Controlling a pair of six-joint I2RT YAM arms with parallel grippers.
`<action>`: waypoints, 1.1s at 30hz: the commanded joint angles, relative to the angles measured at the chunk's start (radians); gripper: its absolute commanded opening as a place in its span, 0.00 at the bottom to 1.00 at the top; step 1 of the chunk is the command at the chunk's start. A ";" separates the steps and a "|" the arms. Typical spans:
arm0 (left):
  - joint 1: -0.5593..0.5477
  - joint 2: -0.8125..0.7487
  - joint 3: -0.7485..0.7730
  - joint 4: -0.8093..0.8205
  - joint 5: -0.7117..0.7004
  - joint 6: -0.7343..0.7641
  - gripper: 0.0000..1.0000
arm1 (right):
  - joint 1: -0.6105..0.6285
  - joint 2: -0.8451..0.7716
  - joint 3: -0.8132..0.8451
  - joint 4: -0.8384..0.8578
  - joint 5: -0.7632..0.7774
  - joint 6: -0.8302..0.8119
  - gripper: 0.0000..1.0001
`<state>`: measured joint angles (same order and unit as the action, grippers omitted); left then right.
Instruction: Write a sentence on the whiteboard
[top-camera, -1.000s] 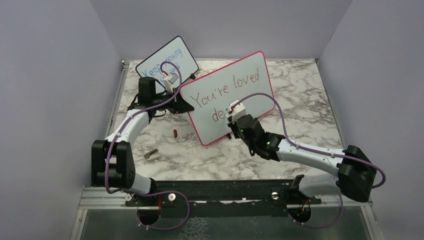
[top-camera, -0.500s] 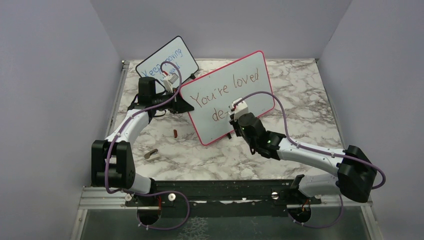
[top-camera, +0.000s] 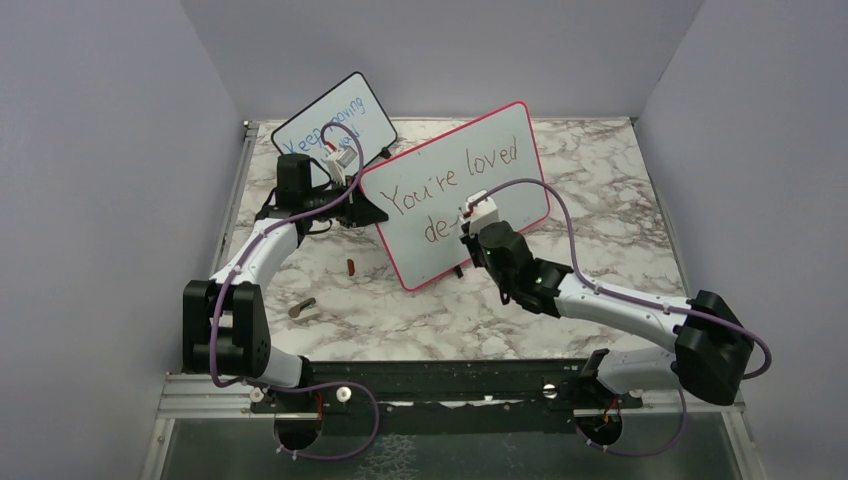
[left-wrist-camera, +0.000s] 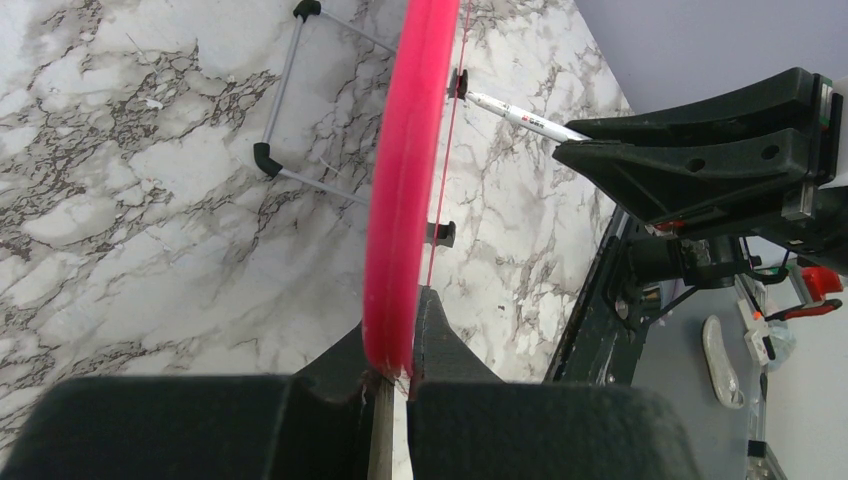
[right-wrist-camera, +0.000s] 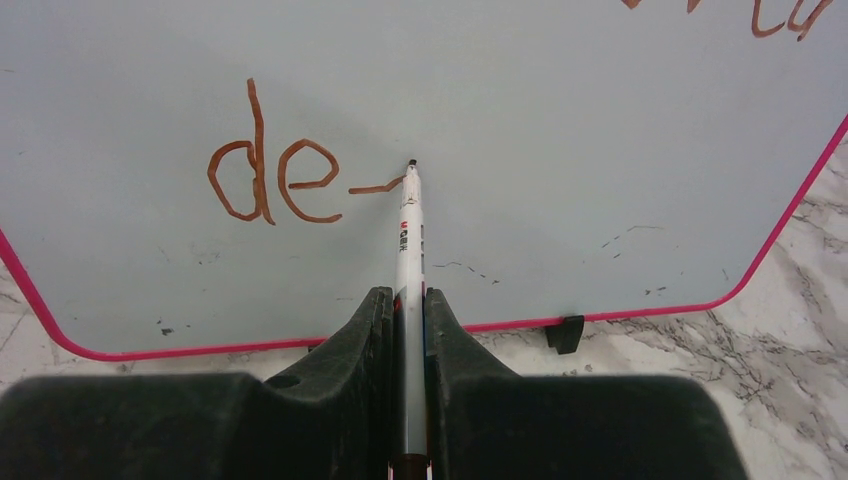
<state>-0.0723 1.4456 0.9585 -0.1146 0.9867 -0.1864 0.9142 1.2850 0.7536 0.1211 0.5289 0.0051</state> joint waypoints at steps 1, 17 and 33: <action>0.006 0.019 0.003 -0.078 -0.114 0.027 0.00 | -0.005 0.017 0.045 0.043 -0.023 -0.038 0.00; 0.006 0.022 0.005 -0.078 -0.112 0.026 0.00 | -0.005 0.036 0.067 -0.002 -0.158 -0.055 0.00; 0.006 0.022 0.005 -0.078 -0.117 0.025 0.00 | -0.003 0.002 0.015 -0.098 -0.184 -0.019 0.01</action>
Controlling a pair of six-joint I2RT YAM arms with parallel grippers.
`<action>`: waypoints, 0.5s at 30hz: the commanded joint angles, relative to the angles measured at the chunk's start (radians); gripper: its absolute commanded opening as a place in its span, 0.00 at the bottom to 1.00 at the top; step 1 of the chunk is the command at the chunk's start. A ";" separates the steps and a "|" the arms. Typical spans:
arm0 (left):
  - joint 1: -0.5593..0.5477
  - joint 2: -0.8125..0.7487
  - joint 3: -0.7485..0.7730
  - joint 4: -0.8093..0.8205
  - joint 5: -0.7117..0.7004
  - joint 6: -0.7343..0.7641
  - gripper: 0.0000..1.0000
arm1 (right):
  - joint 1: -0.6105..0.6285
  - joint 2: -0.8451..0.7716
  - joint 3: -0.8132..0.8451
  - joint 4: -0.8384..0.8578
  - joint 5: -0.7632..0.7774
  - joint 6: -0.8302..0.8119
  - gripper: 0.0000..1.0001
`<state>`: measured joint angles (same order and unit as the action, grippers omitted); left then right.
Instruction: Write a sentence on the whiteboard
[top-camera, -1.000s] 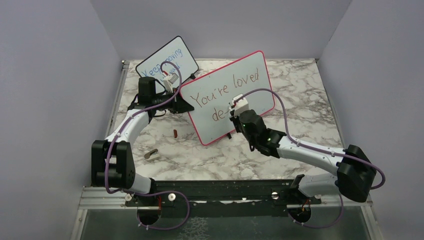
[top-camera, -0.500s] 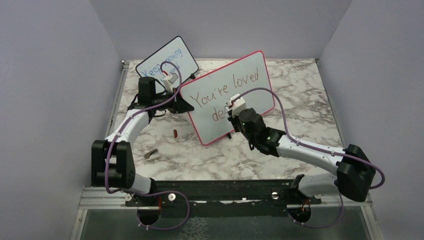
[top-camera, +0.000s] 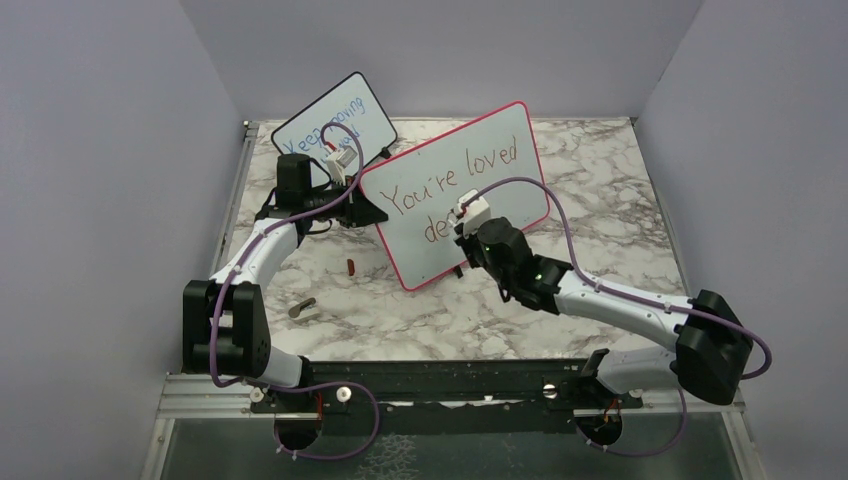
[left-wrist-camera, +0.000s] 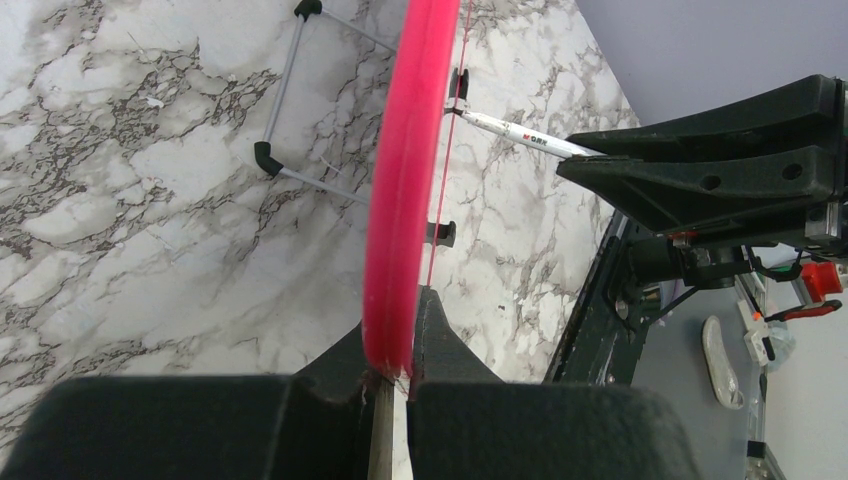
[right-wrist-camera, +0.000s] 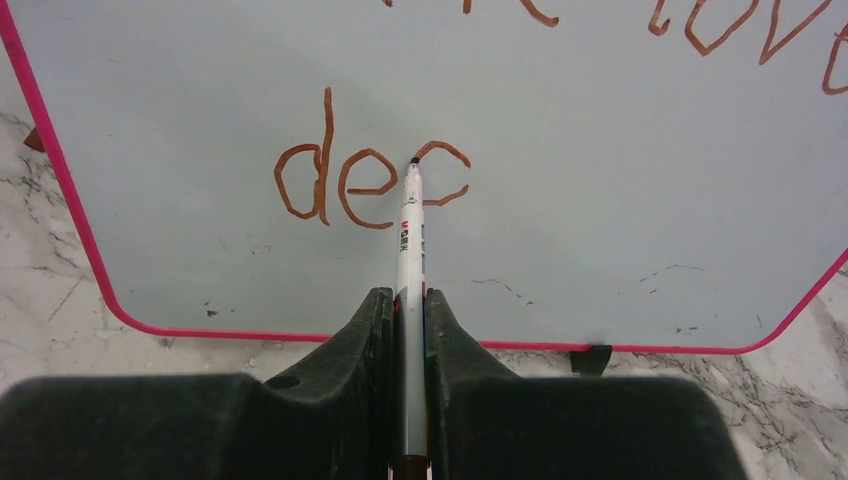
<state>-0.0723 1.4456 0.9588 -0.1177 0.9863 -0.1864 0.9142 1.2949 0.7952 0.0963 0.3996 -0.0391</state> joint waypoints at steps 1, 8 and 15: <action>0.006 0.022 0.005 -0.076 -0.117 0.025 0.00 | -0.004 -0.011 -0.031 -0.079 -0.055 0.027 0.01; 0.006 0.022 0.005 -0.078 -0.119 0.027 0.00 | -0.004 -0.018 -0.054 -0.126 -0.027 0.036 0.01; 0.006 0.021 0.004 -0.079 -0.120 0.028 0.00 | -0.003 -0.016 -0.066 -0.128 0.067 0.059 0.01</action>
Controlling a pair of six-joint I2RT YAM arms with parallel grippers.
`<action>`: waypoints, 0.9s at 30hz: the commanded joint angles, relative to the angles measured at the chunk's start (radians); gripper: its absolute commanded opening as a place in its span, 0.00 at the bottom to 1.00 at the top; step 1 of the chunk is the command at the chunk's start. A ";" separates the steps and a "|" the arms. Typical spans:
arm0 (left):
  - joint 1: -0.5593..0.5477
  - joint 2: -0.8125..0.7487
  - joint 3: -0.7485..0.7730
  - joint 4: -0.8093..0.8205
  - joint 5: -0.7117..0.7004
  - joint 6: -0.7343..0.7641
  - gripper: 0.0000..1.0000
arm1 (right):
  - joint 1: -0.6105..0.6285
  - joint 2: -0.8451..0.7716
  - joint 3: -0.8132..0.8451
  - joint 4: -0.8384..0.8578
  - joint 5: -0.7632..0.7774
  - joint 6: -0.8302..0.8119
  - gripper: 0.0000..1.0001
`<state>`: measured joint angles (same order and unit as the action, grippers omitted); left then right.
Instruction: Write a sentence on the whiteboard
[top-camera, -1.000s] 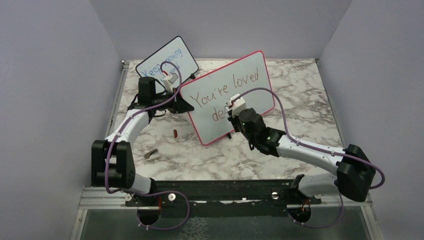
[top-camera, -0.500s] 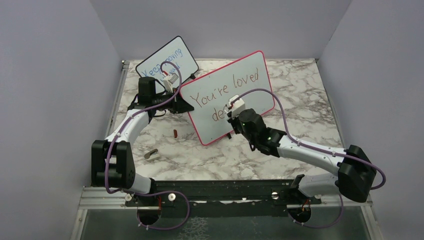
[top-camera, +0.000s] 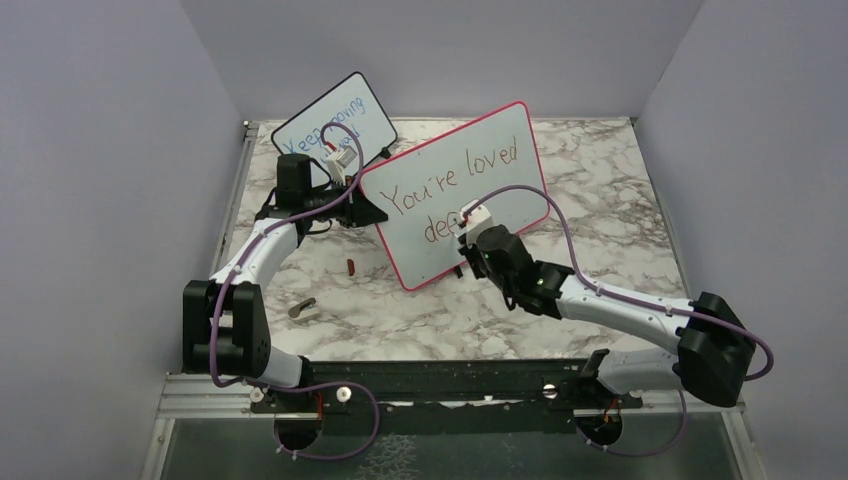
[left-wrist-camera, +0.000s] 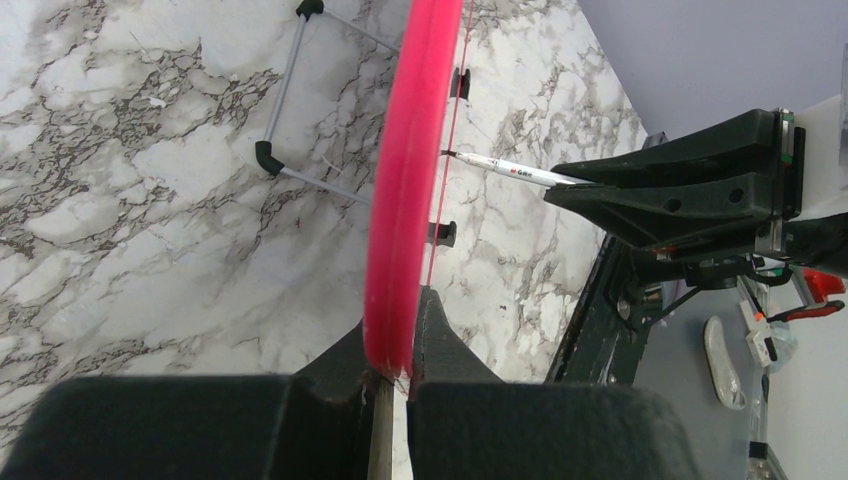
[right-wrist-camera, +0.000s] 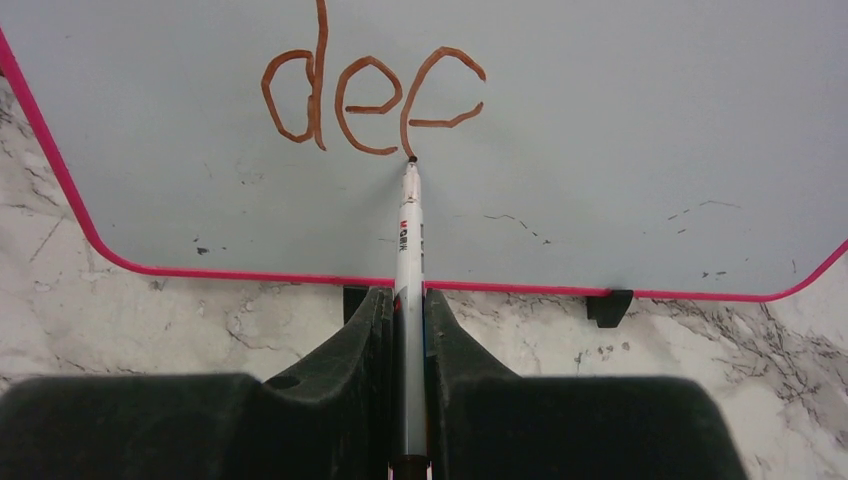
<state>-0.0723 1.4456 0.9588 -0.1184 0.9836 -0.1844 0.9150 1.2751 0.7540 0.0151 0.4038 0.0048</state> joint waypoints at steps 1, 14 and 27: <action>0.006 0.022 0.004 -0.079 -0.117 0.026 0.00 | -0.005 0.004 -0.027 -0.043 0.076 0.016 0.01; 0.006 0.020 0.004 -0.079 -0.117 0.026 0.00 | -0.005 -0.027 -0.033 0.084 0.117 0.018 0.01; 0.006 0.021 0.005 -0.079 -0.115 0.025 0.00 | -0.005 -0.058 -0.010 0.126 0.104 0.004 0.00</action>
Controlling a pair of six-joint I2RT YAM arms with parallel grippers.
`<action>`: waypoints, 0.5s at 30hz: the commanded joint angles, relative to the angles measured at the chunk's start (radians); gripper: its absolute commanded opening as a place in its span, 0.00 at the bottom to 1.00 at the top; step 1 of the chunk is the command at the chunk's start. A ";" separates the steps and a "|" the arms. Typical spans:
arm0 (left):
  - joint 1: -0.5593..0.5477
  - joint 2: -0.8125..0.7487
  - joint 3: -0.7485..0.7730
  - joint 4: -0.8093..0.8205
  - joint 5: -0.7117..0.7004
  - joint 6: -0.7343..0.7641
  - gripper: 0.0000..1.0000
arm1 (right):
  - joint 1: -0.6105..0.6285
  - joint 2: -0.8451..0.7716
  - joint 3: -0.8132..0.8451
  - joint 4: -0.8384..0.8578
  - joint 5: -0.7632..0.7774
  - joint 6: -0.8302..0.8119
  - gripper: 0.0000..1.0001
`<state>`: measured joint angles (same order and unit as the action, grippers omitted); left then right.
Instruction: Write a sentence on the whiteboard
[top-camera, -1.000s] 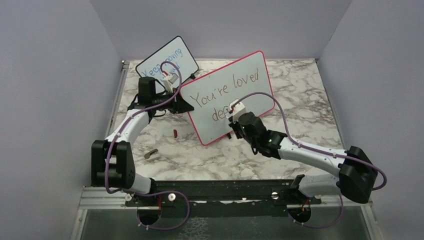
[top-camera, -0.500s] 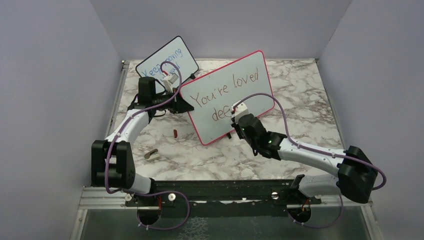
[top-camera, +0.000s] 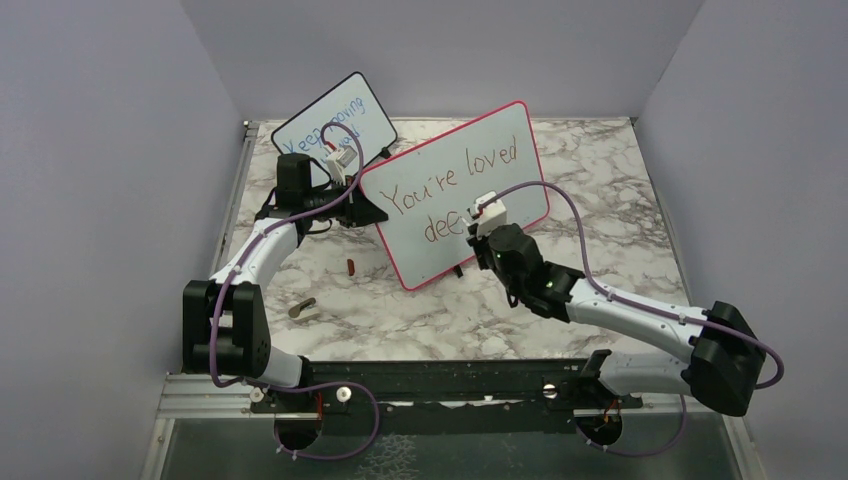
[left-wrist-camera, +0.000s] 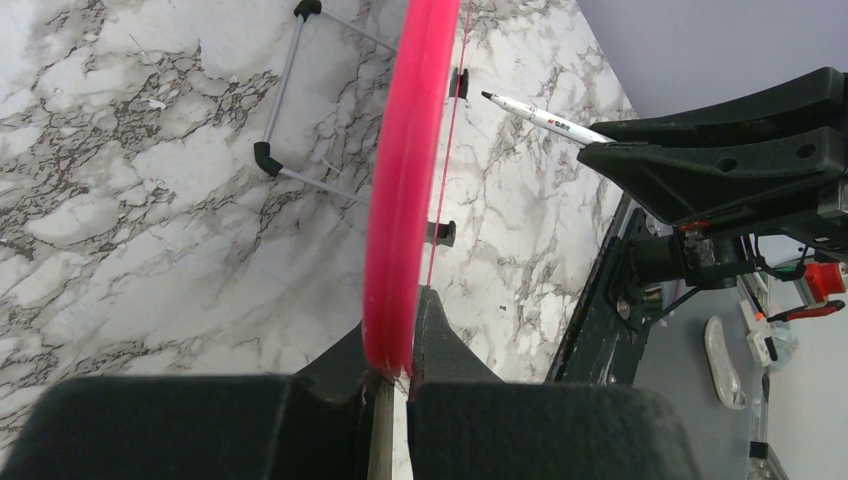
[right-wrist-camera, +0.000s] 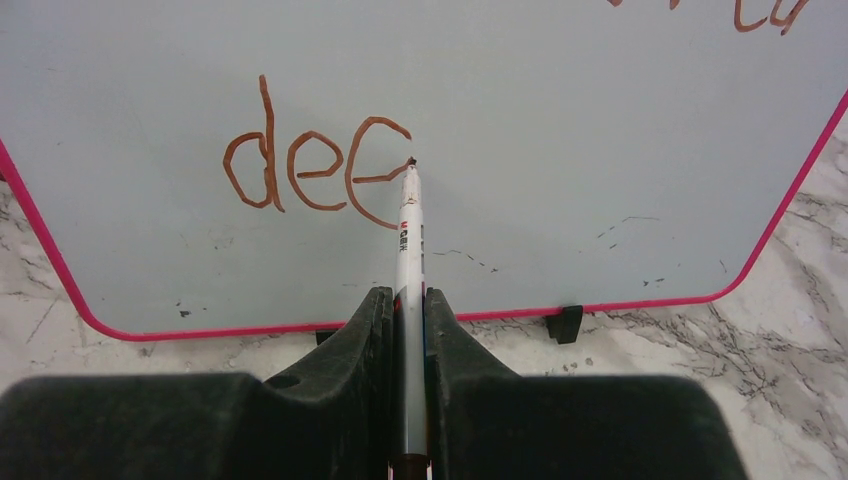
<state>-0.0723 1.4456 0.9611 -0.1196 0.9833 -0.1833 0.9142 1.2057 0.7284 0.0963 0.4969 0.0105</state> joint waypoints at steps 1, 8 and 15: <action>0.006 0.021 0.002 -0.078 -0.115 0.023 0.00 | -0.005 0.020 0.018 0.049 0.008 -0.001 0.01; 0.006 0.022 0.002 -0.078 -0.114 0.024 0.00 | -0.006 0.054 0.038 0.076 0.000 -0.001 0.00; 0.006 0.022 0.002 -0.078 -0.113 0.023 0.00 | -0.009 0.061 0.045 0.094 0.012 -0.030 0.00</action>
<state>-0.0723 1.4456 0.9611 -0.1204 0.9833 -0.1829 0.9138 1.2606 0.7361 0.1410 0.4965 -0.0006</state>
